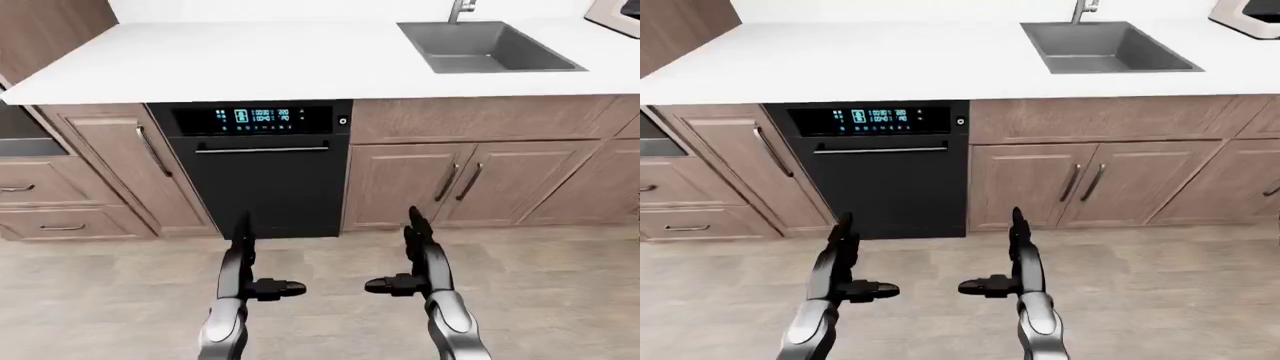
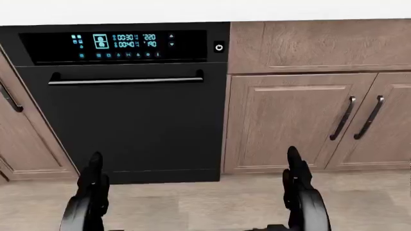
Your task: Navigate to the shelves.
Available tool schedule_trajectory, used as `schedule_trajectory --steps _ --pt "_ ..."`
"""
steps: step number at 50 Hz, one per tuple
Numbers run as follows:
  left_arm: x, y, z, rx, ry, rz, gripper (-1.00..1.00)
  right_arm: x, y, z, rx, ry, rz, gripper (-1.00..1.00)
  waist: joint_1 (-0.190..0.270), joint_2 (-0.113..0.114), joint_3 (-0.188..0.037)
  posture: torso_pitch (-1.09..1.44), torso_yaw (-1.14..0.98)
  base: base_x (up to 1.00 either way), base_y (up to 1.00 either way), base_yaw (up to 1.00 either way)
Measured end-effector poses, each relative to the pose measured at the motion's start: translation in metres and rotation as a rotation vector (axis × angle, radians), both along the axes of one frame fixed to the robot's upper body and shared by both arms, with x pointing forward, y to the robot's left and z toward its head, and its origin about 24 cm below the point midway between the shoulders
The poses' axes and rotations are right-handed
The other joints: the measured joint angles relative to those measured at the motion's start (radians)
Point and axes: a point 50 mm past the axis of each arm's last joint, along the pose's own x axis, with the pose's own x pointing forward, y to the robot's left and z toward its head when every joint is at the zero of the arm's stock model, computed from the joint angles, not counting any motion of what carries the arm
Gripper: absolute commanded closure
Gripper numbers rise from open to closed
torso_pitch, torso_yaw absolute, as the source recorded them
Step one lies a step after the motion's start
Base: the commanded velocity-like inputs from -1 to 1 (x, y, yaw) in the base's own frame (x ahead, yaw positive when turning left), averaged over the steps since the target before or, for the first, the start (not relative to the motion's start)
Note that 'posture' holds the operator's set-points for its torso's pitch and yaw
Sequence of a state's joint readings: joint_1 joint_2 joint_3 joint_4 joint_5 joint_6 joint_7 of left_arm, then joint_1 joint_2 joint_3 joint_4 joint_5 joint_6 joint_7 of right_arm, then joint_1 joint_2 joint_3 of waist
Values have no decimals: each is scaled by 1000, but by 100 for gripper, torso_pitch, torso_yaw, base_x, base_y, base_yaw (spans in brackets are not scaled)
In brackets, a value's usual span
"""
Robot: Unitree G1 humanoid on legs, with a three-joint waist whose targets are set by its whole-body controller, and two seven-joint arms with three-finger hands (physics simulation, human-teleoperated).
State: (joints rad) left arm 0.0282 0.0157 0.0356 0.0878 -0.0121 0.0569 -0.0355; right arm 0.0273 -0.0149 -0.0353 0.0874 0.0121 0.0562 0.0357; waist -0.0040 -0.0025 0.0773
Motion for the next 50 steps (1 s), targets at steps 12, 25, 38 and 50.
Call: schedule_trajectory --steps 12,25,38,50 --pt "3 0 11 -3 -60 -4 -100 3 2 11 -10 -68 21 -100 7 -4 -54 0 0 0 0 0" --pt "5 -1 16 -1 -86 -6 -100 1 5 17 -14 -111 32 -100 8 -4 -74 0 0 0 0 0" --pt "4 0 13 0 -69 -1 -100 2 7 12 -24 -93 40 -100 7 4 -61 0 0 0 0 -2" --pt "5 -4 17 -5 -89 -16 -100 2 3 12 -30 -96 26 -100 -18 25 -42 0 0 0 0 -31"
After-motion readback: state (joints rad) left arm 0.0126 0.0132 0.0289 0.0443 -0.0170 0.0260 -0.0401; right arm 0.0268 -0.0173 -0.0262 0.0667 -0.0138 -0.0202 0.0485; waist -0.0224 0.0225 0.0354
